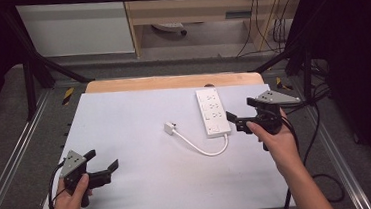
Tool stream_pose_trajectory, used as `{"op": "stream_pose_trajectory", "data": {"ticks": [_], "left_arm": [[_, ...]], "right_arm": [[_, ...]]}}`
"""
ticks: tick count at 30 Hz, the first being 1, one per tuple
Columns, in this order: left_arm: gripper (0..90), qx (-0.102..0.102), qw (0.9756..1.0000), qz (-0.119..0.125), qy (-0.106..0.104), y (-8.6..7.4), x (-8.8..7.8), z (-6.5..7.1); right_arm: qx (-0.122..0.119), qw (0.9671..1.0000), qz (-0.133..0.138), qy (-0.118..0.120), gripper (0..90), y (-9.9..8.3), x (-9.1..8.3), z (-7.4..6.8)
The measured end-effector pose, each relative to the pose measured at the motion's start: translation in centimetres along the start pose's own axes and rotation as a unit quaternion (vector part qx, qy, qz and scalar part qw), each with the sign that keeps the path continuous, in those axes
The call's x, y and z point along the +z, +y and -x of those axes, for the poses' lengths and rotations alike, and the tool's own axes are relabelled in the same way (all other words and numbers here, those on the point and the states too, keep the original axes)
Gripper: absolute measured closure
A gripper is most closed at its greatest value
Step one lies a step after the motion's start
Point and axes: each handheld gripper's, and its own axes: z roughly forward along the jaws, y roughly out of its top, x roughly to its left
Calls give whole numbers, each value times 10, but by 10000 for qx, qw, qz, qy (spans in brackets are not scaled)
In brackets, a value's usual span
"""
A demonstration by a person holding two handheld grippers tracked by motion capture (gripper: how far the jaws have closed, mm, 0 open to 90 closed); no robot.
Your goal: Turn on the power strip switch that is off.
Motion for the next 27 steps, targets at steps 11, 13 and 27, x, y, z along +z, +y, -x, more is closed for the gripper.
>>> {"op": "stream_pose_trajectory", "data": {"ticks": [11,13,27], "left_arm": [[63,46,10000,40,-5,0,-1,1],[63,46,10000,24,-14,0,-1,2],[62,161,9999,-7,-56,0,0,5]], "right_arm": [[31,9999,57,-106,186,5,11,4],[18,9999,35,-126,188,6,14,4],[95,9997,-107,-203,253,7,42,10]]}}
